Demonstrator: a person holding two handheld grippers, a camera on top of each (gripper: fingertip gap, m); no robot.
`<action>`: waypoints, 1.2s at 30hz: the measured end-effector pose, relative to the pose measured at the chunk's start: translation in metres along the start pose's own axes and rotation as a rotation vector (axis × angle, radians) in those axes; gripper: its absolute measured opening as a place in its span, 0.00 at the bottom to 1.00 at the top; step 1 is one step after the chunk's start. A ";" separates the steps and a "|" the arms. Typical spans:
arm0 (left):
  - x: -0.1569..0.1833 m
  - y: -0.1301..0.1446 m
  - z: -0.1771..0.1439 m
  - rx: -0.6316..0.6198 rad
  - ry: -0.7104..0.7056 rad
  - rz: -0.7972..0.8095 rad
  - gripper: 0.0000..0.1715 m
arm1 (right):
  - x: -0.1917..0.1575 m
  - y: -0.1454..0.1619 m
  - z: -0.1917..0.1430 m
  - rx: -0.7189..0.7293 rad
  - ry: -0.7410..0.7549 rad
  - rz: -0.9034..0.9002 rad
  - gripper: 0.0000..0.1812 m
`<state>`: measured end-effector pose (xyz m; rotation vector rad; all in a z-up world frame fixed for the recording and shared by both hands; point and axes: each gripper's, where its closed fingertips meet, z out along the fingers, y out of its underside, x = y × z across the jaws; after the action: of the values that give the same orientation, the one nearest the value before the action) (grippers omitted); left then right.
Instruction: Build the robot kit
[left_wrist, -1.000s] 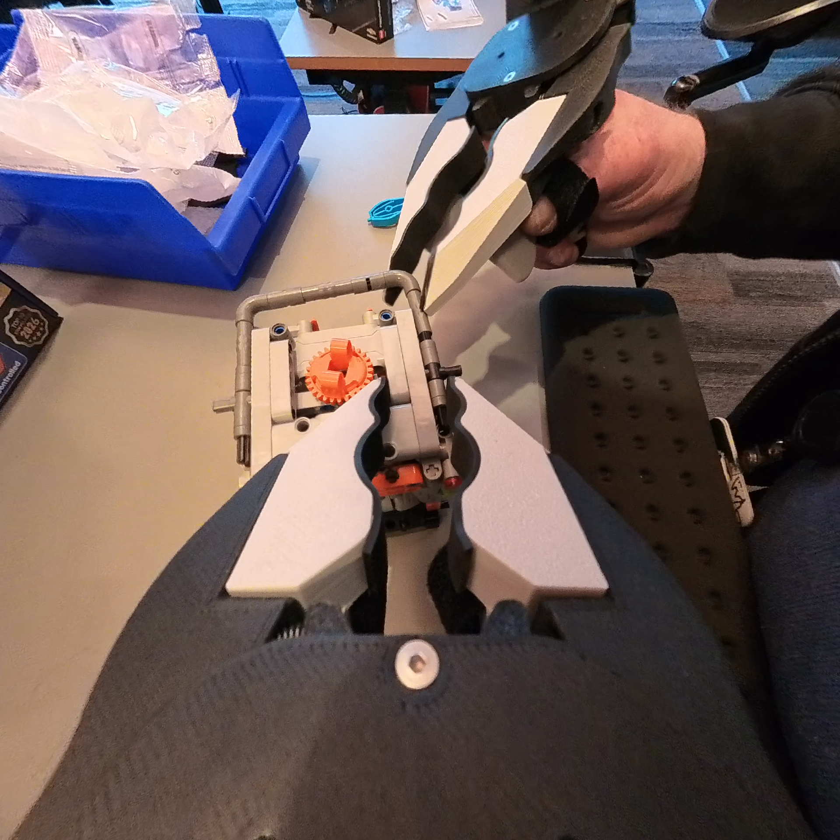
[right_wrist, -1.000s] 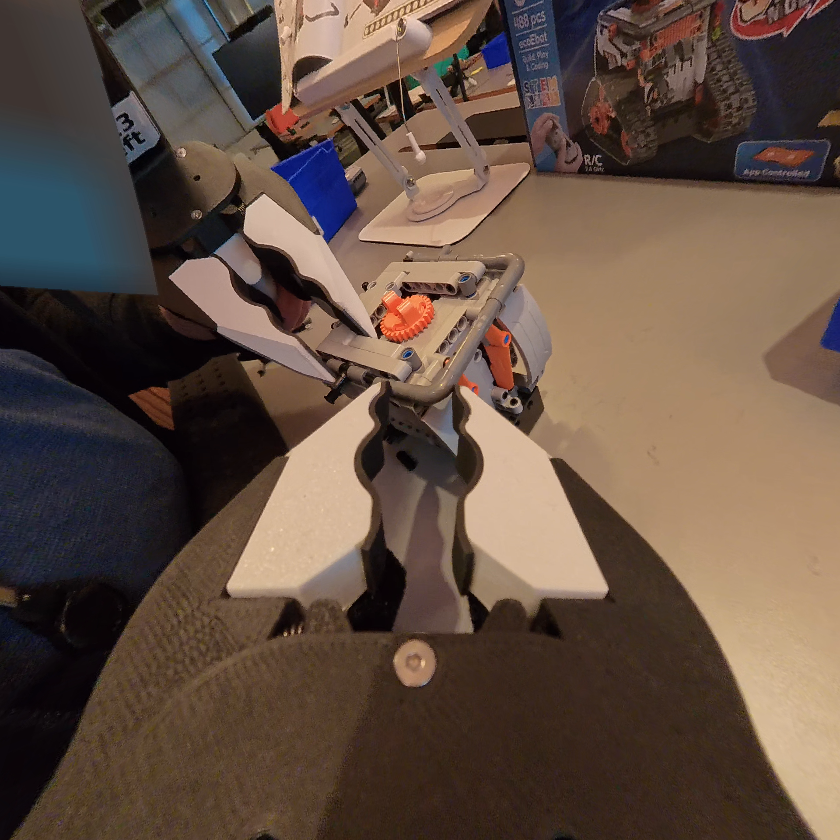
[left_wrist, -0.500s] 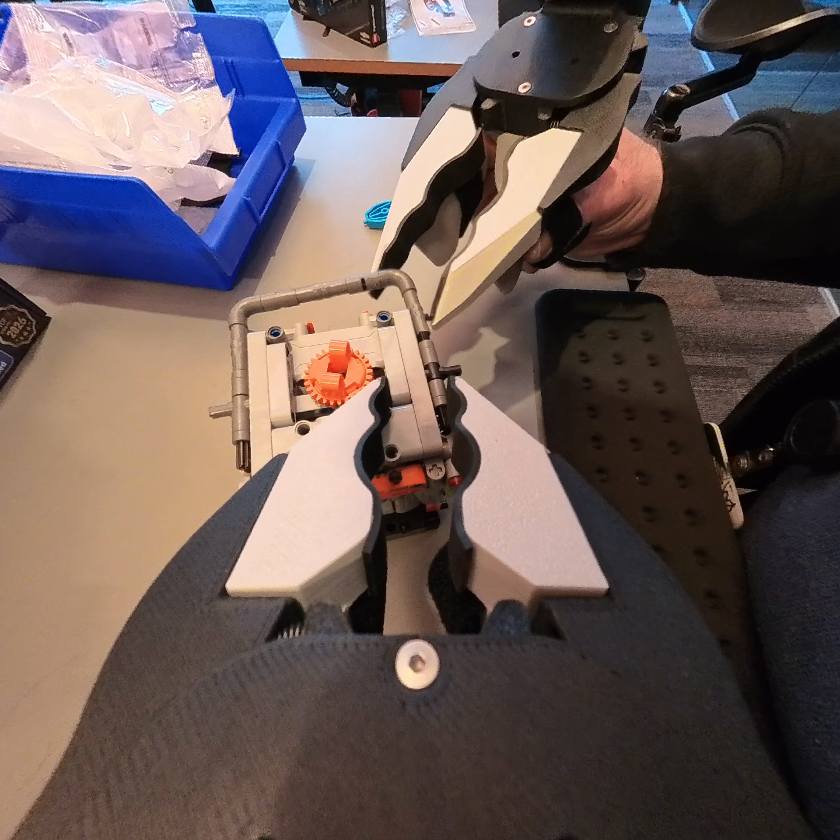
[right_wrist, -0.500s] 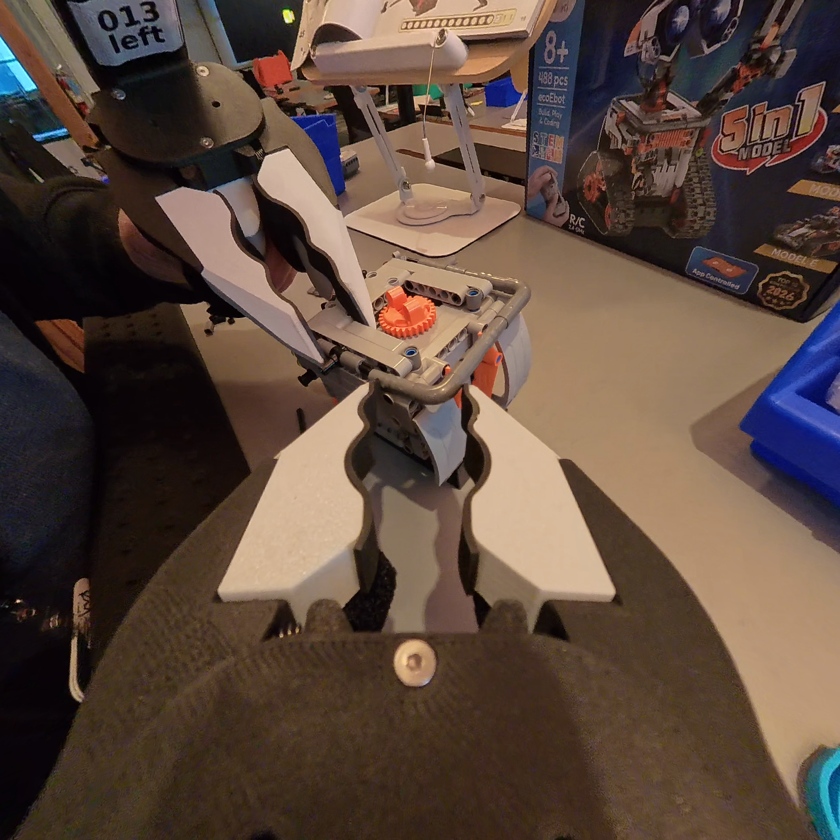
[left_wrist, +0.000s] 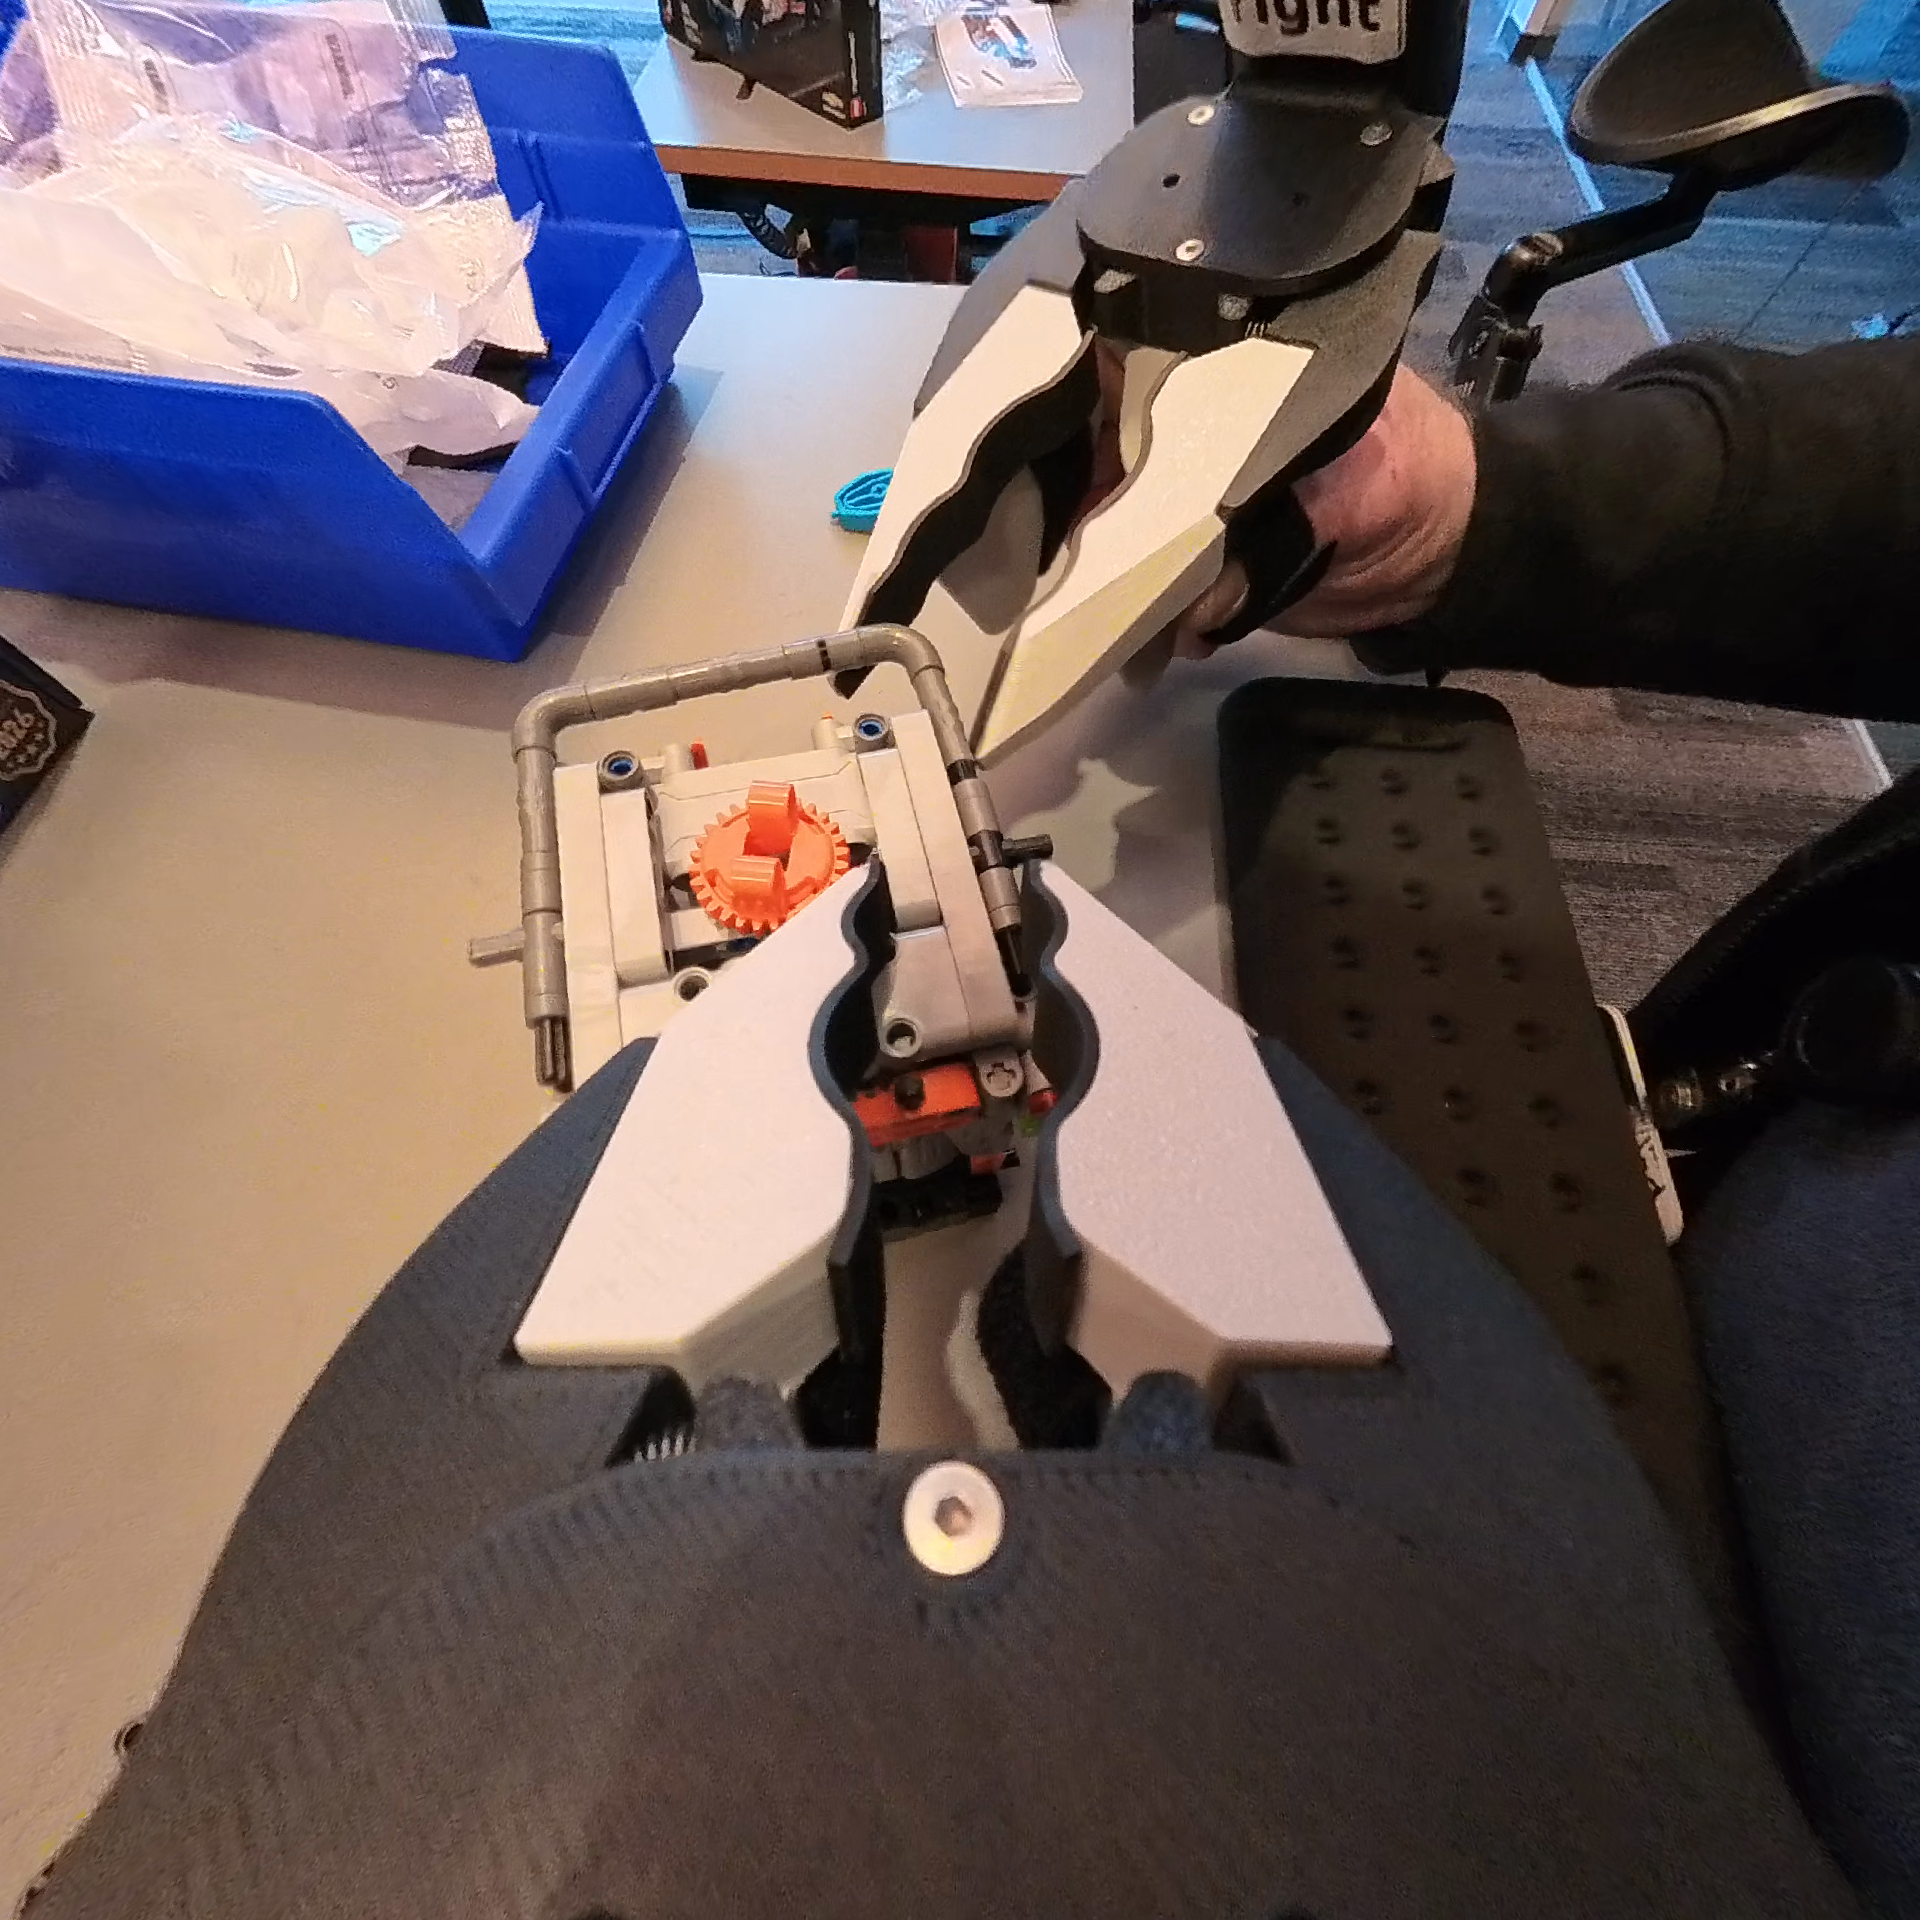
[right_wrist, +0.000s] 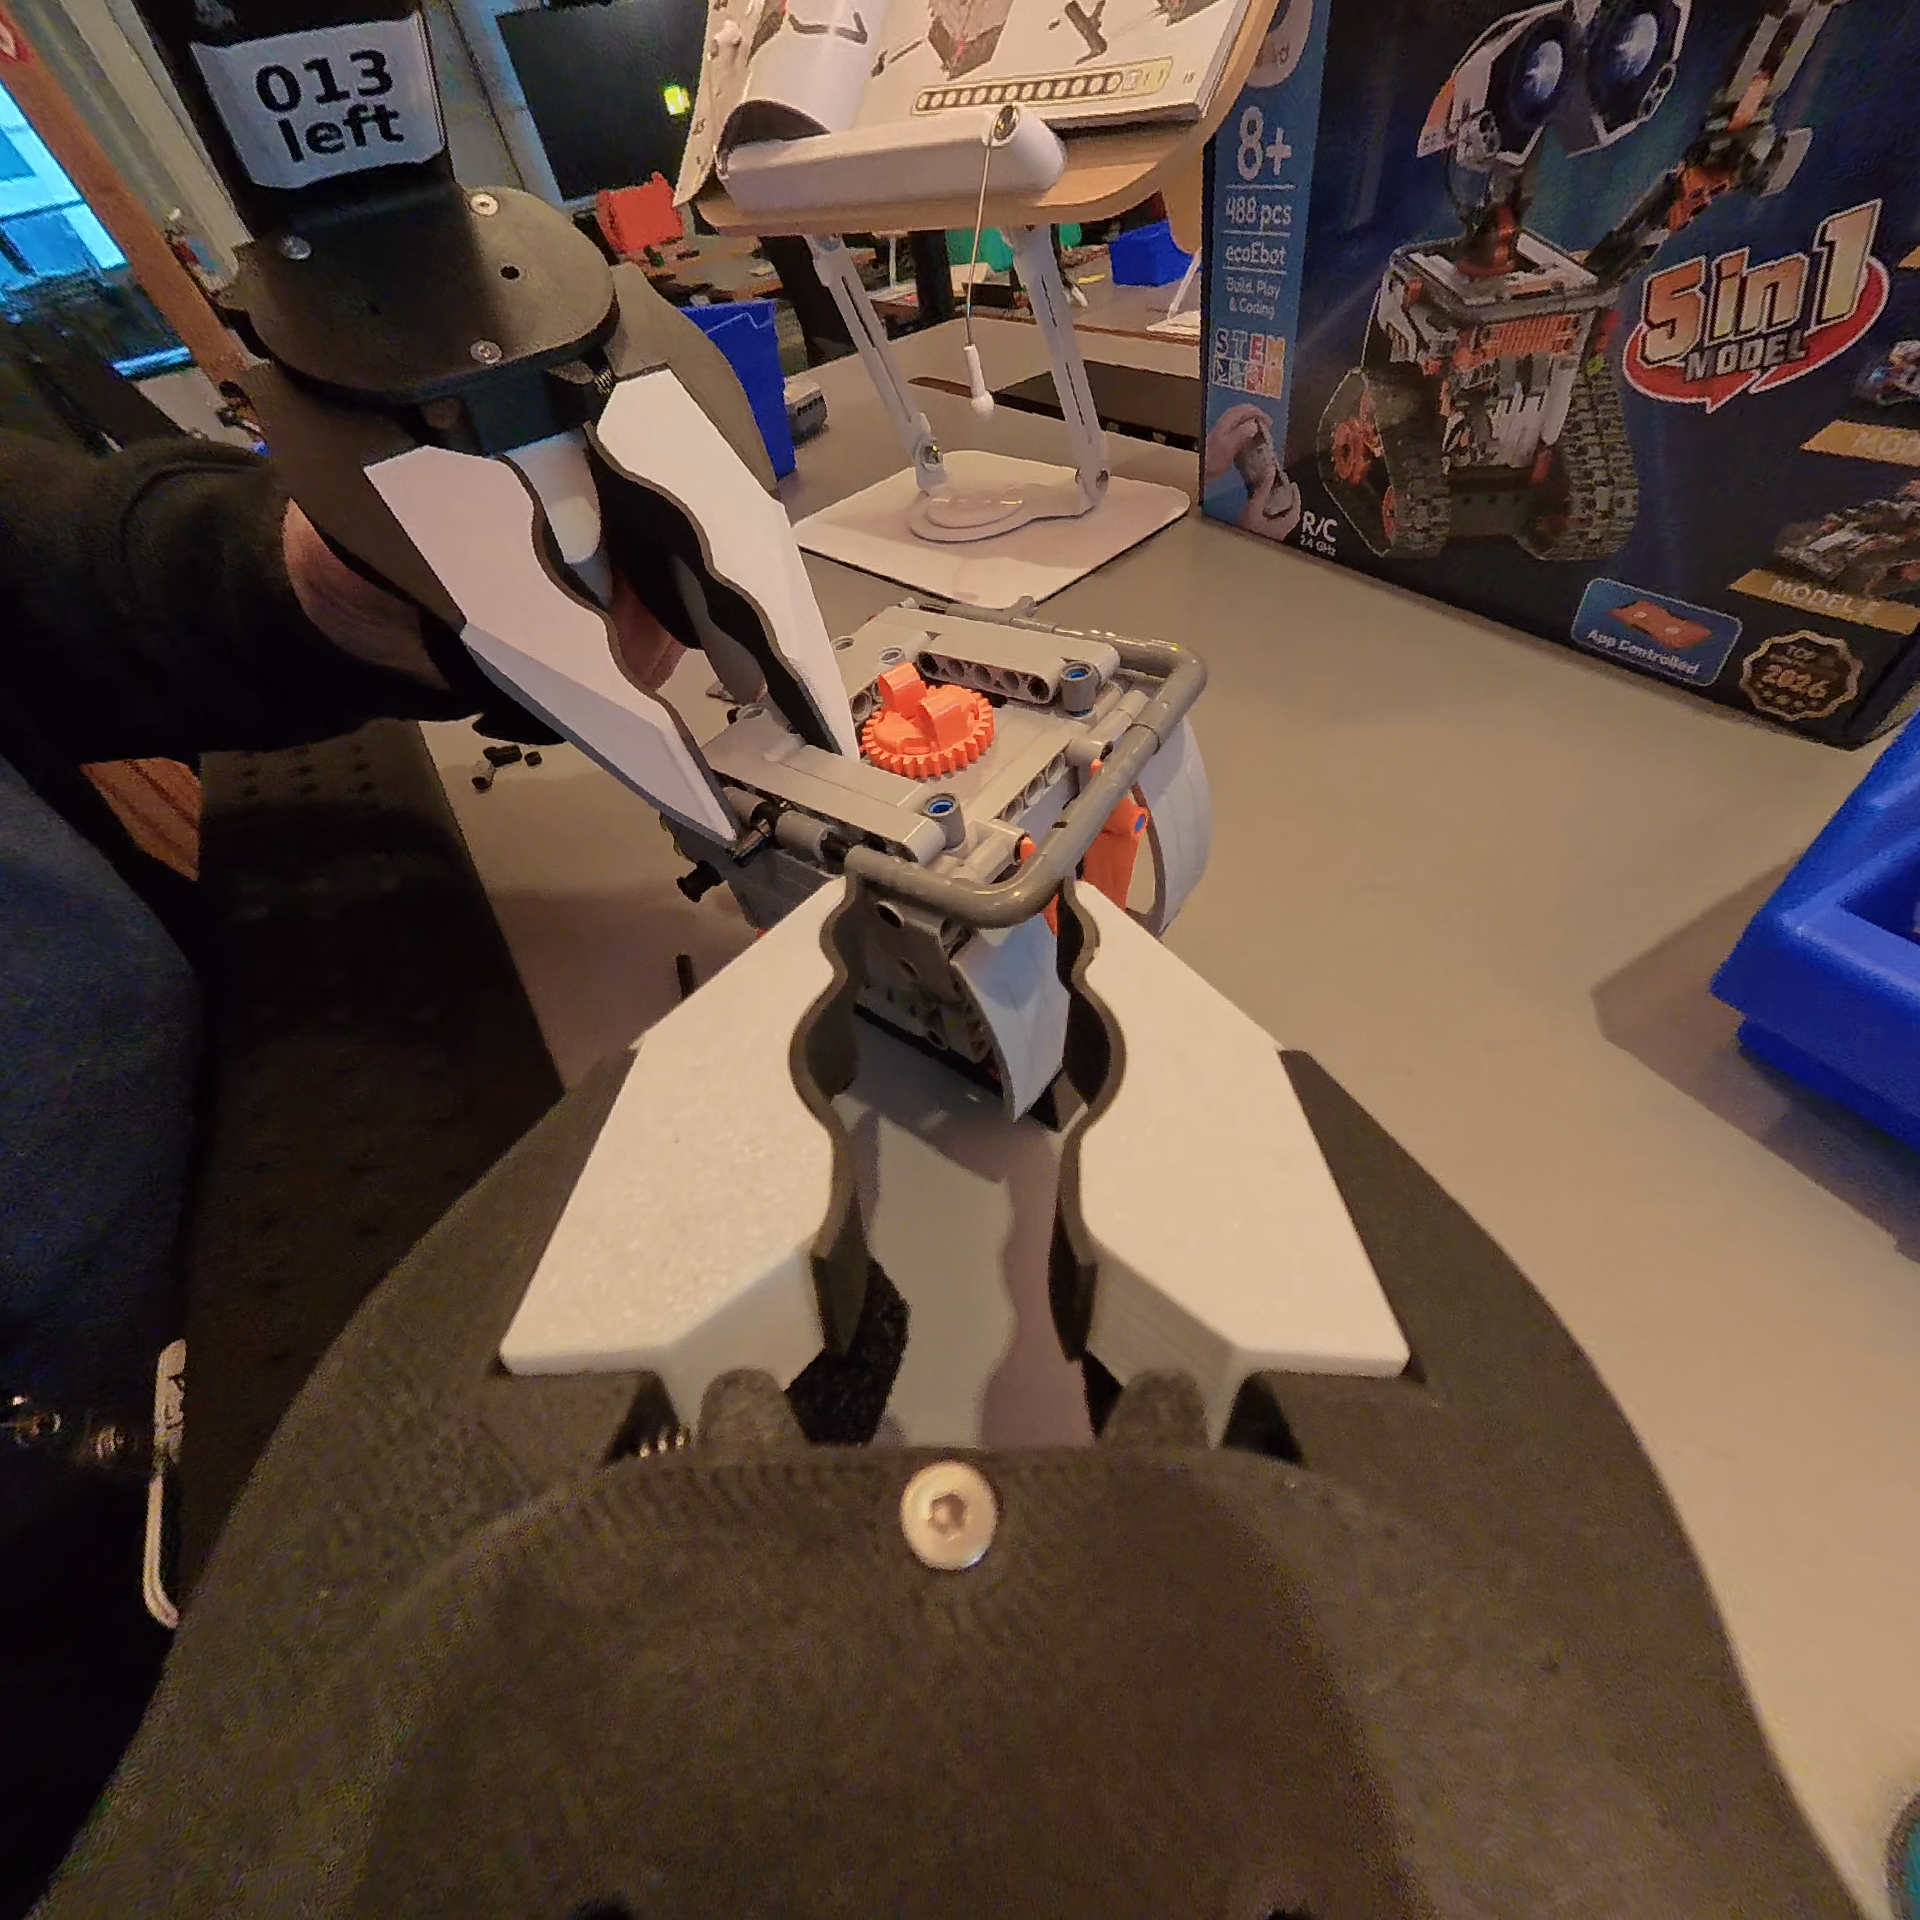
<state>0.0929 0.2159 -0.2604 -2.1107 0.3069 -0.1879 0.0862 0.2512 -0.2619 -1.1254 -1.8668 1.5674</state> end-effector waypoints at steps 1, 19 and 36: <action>-0.001 0.000 0.000 0.002 0.003 -0.003 0.13 | 0.000 0.000 0.001 0.000 -0.002 0.010 0.18; -0.002 -0.001 0.001 0.025 0.011 -0.014 0.14 | 0.001 -0.002 0.001 -0.012 -0.016 0.009 0.18; -0.002 -0.002 0.002 0.065 0.020 -0.047 0.13 | 0.000 0.002 0.001 0.047 -0.029 -0.015 0.16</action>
<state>0.0918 0.2189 -0.2597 -2.0545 0.2594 -0.2433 0.0863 0.2510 -0.2638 -1.0711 -1.8425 1.6196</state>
